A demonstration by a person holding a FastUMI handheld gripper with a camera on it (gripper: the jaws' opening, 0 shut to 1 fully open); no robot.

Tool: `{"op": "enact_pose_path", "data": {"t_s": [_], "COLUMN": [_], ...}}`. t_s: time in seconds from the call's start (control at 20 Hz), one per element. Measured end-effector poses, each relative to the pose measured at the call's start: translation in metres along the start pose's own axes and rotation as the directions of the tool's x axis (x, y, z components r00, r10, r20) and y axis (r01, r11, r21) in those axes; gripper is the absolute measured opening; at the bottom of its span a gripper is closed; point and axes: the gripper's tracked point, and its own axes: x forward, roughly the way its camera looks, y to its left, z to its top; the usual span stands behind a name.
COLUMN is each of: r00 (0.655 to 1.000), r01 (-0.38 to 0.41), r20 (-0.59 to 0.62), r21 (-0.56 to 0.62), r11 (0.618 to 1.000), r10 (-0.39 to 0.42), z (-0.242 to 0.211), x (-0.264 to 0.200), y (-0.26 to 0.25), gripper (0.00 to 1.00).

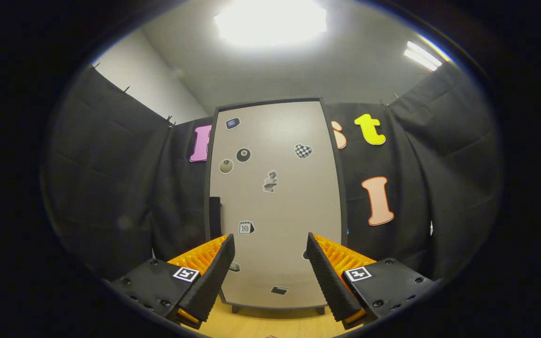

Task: Open the shoe cabinet door, grab the shoes and put them into the shoe cabinet, then close the shoe cabinet door.

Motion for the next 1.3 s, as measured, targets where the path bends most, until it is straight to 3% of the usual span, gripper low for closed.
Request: {"op": "enact_pose_path", "data": {"t_s": [0.55, 1.2, 1.3], "r00": [0.988, 0.992, 0.993], "r01": [-0.142, -0.104, -0.093], "r20": [0.044, -0.081, -0.082], "r21": [-0.057, -0.066, -0.070], "r11": [0.988, 0.992, 0.993], "r10": [0.145, 0.099, 0.087], "z": [0.011, -0.036, -0.037], "x": [0.101, 0.191, 0.199], "y": [0.098, 0.124, 0.125], "gripper": [0.98, 0.96, 0.90]}}
